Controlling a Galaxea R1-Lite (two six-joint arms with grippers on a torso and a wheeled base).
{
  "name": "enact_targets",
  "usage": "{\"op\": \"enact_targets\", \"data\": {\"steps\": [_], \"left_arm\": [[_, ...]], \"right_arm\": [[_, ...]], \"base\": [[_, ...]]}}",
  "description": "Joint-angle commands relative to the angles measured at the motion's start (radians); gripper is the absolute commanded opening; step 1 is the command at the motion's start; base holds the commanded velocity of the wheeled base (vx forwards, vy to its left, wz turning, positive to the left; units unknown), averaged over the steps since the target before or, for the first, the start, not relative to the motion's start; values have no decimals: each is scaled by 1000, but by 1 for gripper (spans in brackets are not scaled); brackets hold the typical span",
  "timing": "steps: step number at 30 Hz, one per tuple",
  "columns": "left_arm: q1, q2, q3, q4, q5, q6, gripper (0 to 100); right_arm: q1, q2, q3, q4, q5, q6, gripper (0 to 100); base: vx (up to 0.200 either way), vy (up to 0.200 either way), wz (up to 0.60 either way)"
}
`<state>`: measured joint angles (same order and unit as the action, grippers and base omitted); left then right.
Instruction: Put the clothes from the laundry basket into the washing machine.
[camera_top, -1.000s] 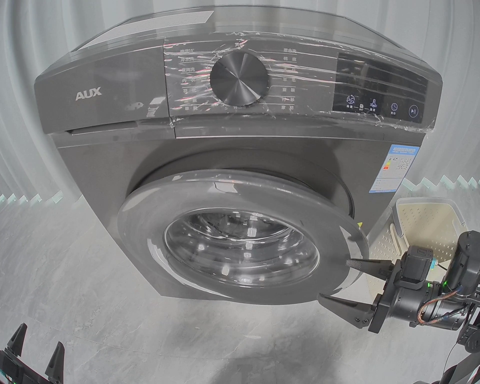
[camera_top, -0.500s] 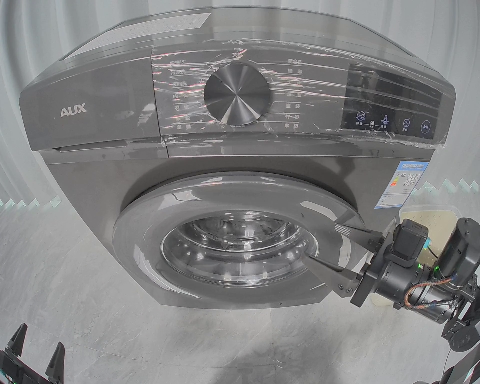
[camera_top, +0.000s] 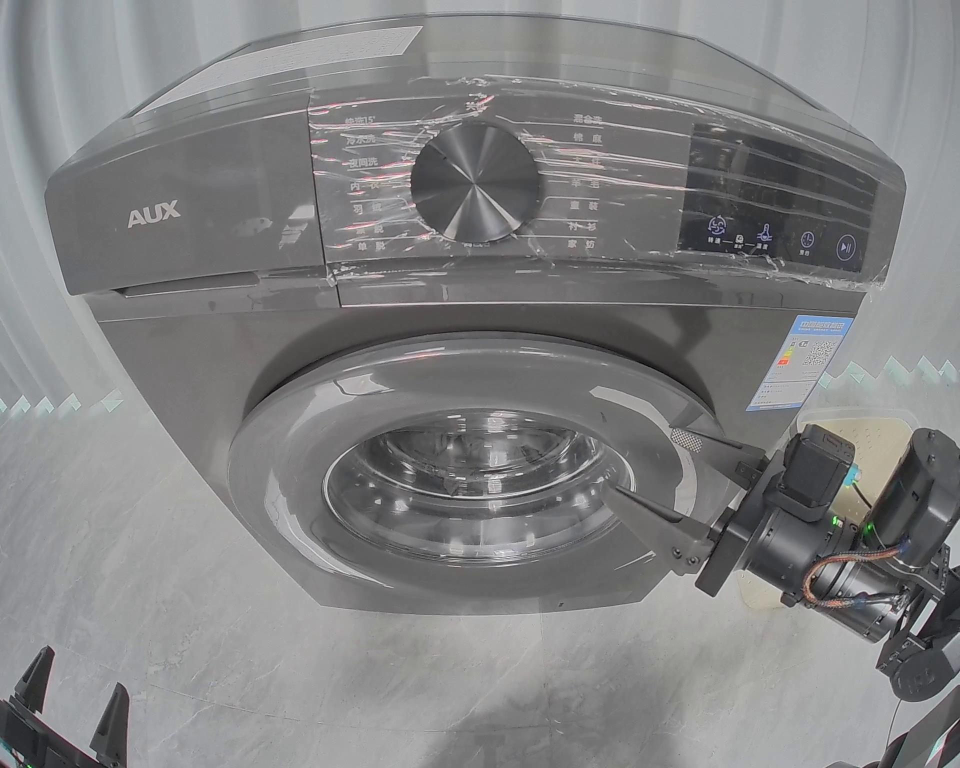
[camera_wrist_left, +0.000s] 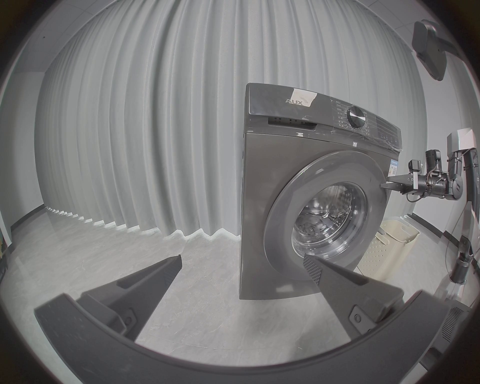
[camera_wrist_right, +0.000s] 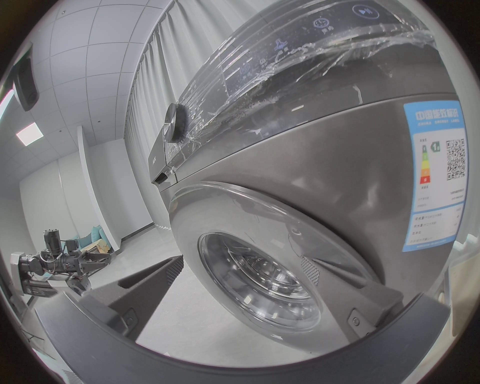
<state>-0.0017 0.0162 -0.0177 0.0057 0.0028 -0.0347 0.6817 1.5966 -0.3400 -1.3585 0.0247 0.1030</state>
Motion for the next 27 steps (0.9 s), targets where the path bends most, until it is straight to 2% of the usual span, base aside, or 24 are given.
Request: {"op": "enact_targets", "data": {"steps": [1, 2, 3, 7, 10, 16, 17, 19, 23, 25, 27], "left_arm": [[0, -15, 16, 0, 0, -1, 100], [0, -15, 16, 0, 0, 2, 100], [0, -16, 16, 0, 0, 2, 100], [0, -15, 16, 0, 0, 2, 100], [0, -15, 16, 0, 0, -1, 100], [-1, -15, 16, 0, 0, -2, 100], [-1, -15, 16, 0, 0, -2, 100], [0, -15, 15, 0, 0, -1, 100], [-1, -15, 15, 0, 0, -1, 100], [-1, -15, 16, 0, 0, 1, 100], [-1, -15, 16, 0, 0, 1, 100]], "right_arm": [[18, -84, 82, 7, 26, -25, 100], [18, -172, 111, 25, 66, -26, 100], [15, -216, 124, 36, 80, -26, 100], [-11, -382, 182, 162, 84, -25, 100], [-68, -501, 225, 299, 57, -34, 100], [-191, -725, 237, 519, 11, -34, 100], [-191, -725, 237, 519, 11, -34, 100], [-241, -796, 233, 588, -19, -35, 100], [-283, -876, 251, 630, -54, -35, 100], [-349, -939, 273, 665, -75, -35, 100], [-410, -980, 288, 693, -72, -39, 100]], "base": [[0, 0, 0], [0, 0, 0], [0, 0, 0], [0, 0, 0], [0, 0, 0], [0, 0, 0], [0, 0, 0], [0, 0, 0], [0, 0, 0], [0, 0, 0], [0, 0, 0]]}}
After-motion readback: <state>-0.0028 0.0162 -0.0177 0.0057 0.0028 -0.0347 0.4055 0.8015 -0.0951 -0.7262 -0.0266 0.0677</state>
